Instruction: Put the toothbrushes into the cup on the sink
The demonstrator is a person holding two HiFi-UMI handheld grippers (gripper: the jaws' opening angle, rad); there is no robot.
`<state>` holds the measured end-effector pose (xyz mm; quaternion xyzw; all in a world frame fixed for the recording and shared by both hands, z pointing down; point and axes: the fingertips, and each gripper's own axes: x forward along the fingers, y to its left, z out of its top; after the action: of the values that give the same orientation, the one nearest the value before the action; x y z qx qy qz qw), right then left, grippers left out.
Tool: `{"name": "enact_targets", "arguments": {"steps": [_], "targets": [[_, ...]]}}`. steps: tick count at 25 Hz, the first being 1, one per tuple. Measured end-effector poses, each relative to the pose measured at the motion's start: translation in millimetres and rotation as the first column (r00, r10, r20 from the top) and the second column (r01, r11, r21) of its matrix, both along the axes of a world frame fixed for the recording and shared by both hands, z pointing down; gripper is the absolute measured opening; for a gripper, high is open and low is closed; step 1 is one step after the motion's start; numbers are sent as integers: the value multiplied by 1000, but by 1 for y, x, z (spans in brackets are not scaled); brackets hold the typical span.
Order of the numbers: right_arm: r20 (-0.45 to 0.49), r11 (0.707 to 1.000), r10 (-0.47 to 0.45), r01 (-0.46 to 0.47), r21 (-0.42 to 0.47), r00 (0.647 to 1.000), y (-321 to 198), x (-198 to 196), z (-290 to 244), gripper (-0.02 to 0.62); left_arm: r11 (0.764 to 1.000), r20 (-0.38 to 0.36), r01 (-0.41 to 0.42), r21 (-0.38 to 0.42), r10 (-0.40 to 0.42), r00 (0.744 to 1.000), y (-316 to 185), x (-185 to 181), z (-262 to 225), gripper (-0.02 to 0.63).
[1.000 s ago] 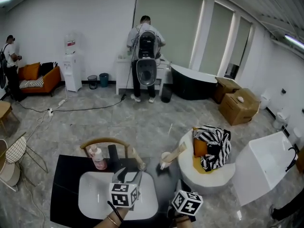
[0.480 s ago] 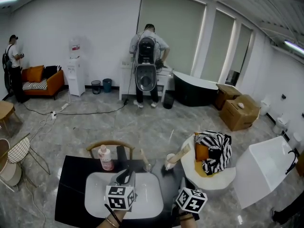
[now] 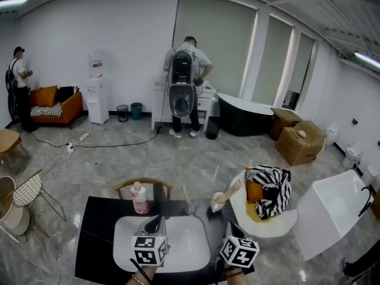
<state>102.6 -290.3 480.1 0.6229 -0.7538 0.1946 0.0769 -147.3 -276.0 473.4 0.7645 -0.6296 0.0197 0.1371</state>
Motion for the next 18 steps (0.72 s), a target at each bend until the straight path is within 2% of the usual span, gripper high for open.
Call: {"name": "enact_targets", "arguments": {"steps": [5,18], "targets": [[-13,1000,-24,24,0,1000,9,-8,-3,3,1000,-2,-4,7,4,1000,6,-4,0,9],[-2,1000,20,-20,10,1000,19,2,-3,3,999,5,-37,-4,37,999,11,2,6,9]]}}
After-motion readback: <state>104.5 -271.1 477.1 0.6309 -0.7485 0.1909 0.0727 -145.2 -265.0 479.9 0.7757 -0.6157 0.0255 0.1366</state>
